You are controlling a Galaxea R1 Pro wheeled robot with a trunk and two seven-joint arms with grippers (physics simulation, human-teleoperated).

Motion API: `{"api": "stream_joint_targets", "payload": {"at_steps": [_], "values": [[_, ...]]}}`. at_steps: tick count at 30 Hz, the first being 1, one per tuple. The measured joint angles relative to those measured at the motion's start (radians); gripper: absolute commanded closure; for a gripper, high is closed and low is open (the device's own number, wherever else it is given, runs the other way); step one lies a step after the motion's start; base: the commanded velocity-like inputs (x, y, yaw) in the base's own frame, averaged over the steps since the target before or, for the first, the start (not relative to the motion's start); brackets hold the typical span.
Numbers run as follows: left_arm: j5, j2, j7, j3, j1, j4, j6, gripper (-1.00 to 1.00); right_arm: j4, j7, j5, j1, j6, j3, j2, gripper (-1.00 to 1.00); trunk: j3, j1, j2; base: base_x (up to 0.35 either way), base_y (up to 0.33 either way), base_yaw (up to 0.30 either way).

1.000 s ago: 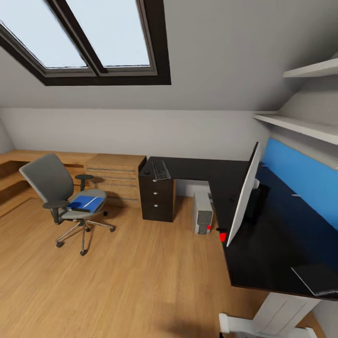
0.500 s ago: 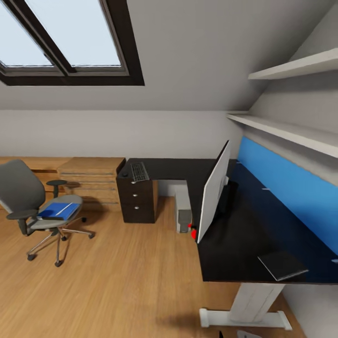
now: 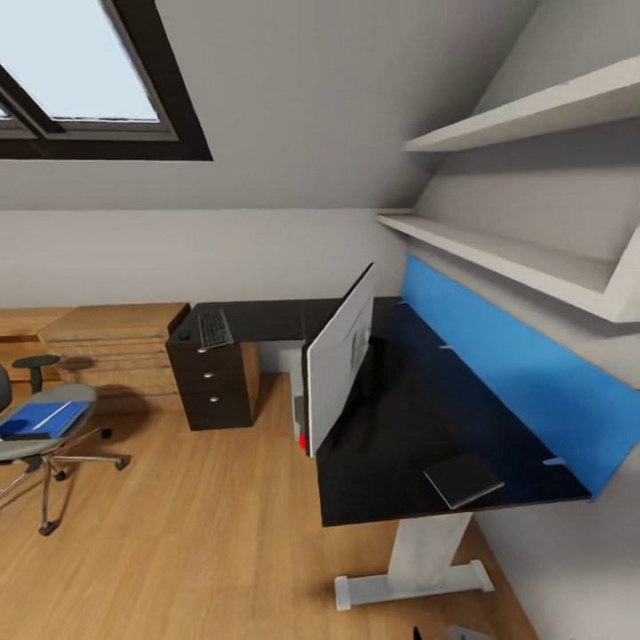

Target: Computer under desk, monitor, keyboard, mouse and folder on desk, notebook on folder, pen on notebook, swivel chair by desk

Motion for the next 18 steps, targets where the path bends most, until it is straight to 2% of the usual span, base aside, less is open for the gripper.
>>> {"api": "stream_joint_targets", "payload": {"at_steps": [10, 14, 18], "values": [[-0.003, -0.002, 0.001, -0.010, 0.000, 0.057, 0.000, -1.00, 0.001, 0.001, 0.006, 0.000, -0.031, 0.005, 0.002, -1.00, -0.001, 0.000, 0.000, 0.000, -0.295, -0.014], [-0.002, -0.002, 0.000, -0.011, 0.000, 0.057, -0.003, -1.00, 0.000, 0.000, 0.051, 0.000, -0.048, 0.025, 0.003, -1.00, -0.001, 0.000, 0.000, 0.000, -0.061, -0.001], [-0.001, -0.002, 0.000, -0.011, 0.000, 0.047, -0.006, -1.00, 0.000, -0.002, 0.062, 0.000, -0.051, 0.028, 0.004, -1.00, 0.006, -0.008, 0.014, 0.000, -0.017, 0.000]]}}
